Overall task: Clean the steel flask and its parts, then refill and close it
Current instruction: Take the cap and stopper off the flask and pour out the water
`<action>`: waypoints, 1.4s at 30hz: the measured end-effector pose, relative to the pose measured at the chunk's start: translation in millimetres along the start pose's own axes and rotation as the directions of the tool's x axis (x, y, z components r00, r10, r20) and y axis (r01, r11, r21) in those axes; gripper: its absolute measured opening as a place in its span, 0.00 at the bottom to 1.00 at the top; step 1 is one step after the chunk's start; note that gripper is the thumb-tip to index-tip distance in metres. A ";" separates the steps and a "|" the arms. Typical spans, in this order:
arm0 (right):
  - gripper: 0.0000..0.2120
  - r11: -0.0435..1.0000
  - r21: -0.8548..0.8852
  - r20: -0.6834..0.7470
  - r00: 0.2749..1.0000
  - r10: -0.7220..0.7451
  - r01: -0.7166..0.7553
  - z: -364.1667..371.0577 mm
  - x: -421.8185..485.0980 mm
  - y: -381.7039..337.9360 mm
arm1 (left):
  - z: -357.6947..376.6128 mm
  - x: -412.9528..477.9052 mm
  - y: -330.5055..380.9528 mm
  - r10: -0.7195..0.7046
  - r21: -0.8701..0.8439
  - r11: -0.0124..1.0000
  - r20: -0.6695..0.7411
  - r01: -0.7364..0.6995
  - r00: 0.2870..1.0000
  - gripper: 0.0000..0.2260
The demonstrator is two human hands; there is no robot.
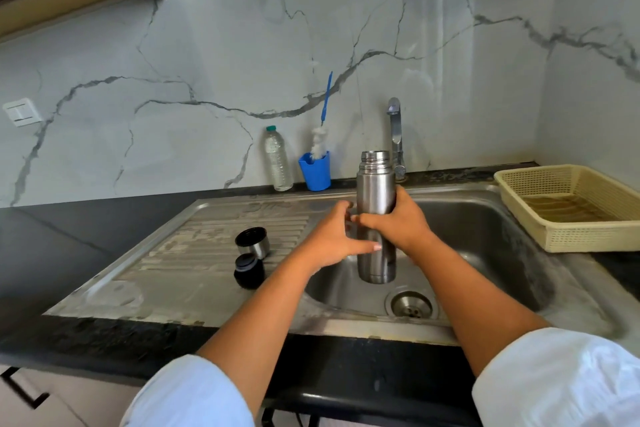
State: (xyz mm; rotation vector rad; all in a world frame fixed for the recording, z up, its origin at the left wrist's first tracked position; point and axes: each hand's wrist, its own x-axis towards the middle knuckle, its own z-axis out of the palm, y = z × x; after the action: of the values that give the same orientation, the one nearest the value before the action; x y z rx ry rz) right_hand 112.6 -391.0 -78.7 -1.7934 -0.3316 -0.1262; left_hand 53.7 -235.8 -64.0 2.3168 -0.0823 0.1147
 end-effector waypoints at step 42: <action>0.16 0.915 -0.388 -0.160 0.986 0.055 -0.114 -115.5 -15.7 15.6 | 7.1 25.1 -14.7 0.240 0.545 0.835 -0.234 -0.078 0.942 0.41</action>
State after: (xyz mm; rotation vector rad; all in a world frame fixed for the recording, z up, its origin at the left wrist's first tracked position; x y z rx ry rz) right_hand 112.6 -508.1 -68.6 -2.1829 -0.1260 -0.2779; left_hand 80.5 -231.6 -76.7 2.8131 -0.1051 0.6432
